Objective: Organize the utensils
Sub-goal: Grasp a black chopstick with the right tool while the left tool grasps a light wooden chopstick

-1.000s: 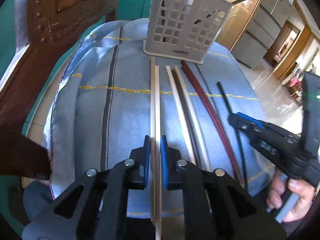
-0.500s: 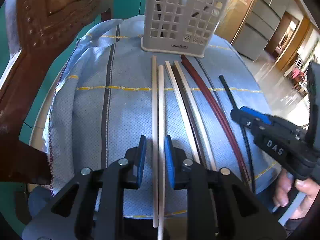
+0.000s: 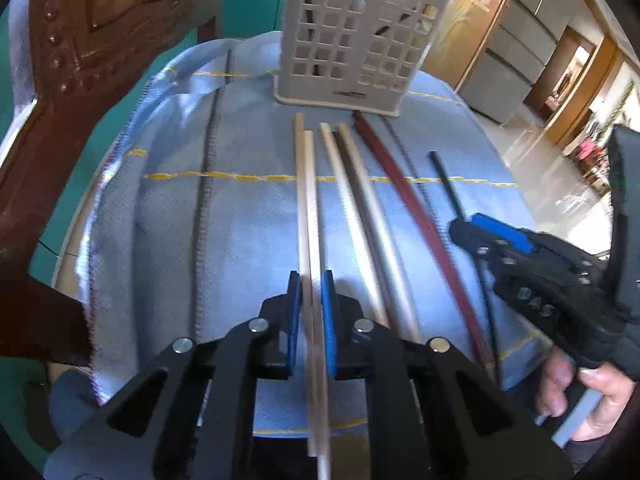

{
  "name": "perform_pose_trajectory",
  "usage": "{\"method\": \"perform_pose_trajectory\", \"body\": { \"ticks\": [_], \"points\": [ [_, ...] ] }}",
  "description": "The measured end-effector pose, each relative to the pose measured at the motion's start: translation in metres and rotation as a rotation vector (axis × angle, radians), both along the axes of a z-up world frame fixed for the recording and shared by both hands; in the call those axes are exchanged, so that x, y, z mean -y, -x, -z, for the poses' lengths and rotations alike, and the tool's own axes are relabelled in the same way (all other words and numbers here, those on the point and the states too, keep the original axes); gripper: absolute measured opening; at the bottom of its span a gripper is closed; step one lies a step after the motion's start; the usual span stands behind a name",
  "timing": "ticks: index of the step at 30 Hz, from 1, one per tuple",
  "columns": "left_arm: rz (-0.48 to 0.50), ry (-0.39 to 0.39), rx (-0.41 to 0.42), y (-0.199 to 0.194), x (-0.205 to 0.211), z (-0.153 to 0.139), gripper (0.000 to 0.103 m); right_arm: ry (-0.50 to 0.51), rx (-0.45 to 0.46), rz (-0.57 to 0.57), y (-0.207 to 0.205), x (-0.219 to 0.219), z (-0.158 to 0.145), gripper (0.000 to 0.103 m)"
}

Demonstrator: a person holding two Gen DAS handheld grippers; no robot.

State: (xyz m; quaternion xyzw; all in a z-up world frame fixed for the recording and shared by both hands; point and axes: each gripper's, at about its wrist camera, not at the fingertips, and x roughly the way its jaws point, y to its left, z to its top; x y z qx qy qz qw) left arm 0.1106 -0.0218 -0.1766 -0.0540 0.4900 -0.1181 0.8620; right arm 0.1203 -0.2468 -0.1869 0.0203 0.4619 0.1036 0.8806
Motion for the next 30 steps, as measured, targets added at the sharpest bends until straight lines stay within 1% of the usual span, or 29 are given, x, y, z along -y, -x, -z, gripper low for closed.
{"method": "perform_pose_trajectory", "body": {
  "ticks": [2, 5, 8, 11, 15, 18, 22, 26, 30],
  "points": [
    [0.003, 0.014, 0.021, 0.002, 0.001, -0.006, 0.008, -0.006, -0.002, 0.000, 0.000, 0.001, 0.000, 0.028],
    [-0.011, 0.012, 0.043, 0.002, -0.001, -0.013, 0.008, -0.007, -0.002, 0.001, 0.000, 0.001, 0.000, 0.028],
    [-0.028, -0.010, 0.036, -0.002, -0.004, -0.010, 0.008, -0.001, 0.001, -0.001, 0.000, 0.001, 0.000, 0.030],
    [-0.031, -0.012, 0.020, -0.009, -0.002, -0.005, 0.008, 0.025, 0.001, -0.006, -0.001, -0.002, 0.000, 0.030],
    [-0.016, -0.026, 0.033, -0.020, 0.005, -0.010, 0.011, 0.091, -0.004, 0.001, -0.009, -0.006, 0.000, 0.030],
    [-0.013, -0.051, 0.030, -0.035, 0.011, -0.009, 0.011, 0.129, -0.004, 0.001, -0.015, -0.008, 0.001, 0.030],
    [-0.018, -0.101, -0.016, -0.049, 0.016, 0.001, 0.011, 0.137, -0.012, 0.002, -0.021, -0.007, 0.002, 0.030],
    [-0.010, -0.134, -0.016, -0.051, 0.022, 0.000, 0.011, 0.156, -0.008, 0.001, -0.028, -0.009, 0.002, 0.034],
    [-0.004, -0.165, -0.014, -0.052, 0.026, 0.000, 0.011, 0.149, -0.008, -0.003, -0.030, -0.010, 0.003, 0.032]
  ]
}}
